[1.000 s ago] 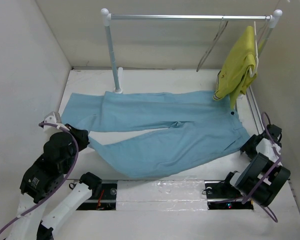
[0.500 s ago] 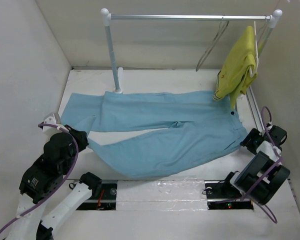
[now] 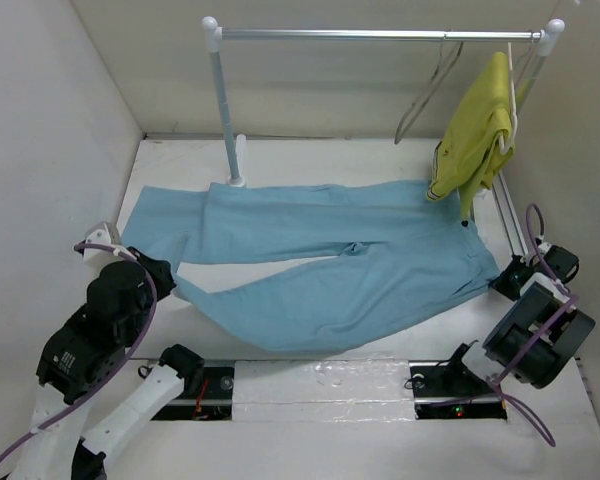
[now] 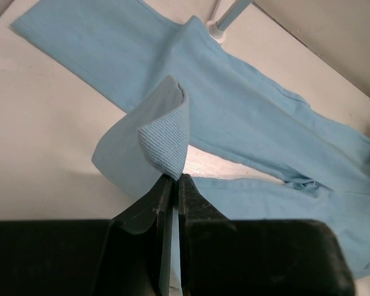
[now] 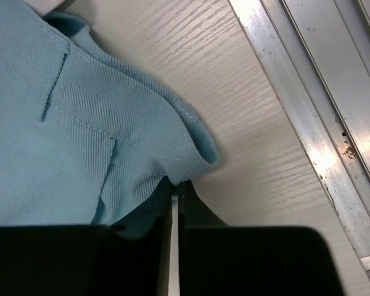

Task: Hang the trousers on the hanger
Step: Fold the trousers at the center of the board.

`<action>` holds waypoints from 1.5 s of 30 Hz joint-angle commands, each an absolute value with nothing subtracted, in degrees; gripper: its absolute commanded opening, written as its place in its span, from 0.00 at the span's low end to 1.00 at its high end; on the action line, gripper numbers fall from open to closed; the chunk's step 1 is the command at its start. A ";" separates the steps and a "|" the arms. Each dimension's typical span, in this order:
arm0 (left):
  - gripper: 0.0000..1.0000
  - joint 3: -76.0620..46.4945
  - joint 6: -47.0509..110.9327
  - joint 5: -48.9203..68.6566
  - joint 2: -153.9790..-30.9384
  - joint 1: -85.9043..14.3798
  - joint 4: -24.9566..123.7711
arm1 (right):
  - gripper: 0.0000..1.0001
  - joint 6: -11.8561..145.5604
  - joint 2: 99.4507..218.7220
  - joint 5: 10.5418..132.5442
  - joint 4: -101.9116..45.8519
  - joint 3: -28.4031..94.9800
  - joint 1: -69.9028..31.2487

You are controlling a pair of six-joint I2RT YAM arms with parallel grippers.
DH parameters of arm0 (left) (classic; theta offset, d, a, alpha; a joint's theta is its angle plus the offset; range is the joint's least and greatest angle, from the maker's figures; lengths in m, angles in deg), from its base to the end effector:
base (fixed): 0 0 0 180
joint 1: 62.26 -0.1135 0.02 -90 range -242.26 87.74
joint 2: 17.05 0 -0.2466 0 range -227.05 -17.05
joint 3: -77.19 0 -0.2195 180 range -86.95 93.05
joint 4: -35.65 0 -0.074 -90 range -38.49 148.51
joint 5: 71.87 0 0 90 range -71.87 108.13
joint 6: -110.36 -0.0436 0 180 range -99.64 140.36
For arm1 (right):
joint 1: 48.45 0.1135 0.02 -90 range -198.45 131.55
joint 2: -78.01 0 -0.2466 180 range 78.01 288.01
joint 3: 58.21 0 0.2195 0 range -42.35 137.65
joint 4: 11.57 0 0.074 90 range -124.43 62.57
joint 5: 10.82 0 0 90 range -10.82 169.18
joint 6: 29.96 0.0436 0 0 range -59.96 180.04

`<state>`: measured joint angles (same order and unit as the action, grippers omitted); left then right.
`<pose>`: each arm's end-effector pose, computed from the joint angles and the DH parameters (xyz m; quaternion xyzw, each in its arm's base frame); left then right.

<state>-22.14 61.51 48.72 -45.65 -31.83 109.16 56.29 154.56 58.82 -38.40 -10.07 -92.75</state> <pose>0.0477 -0.0023 0.3639 -0.2224 0.7797 -0.1409 0.5682 0.1689 -0.1436 0.1545 0.2760 0.8994 0.0344 0.3372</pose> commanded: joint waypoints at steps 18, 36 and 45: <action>0.00 -10.31 58.85 72.97 -45.19 -28.78 111.10 | 0.00 47.66 132.23 105.72 -90.27 27.86 -83.97; 0.04 -20.42 67.72 67.25 -66.23 -28.78 105.82 | 0.00 43.78 139.43 93.34 -78.34 24.27 -79.49; 0.00 -22.88 53.44 47.32 -73.47 -62.13 94.15 | 0.00 45.27 154.63 84.02 -67.26 29.37 -78.26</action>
<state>-22.55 61.22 54.31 -75.03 -51.76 100.55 44.46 151.89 87.43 -75.92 25.88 -79.37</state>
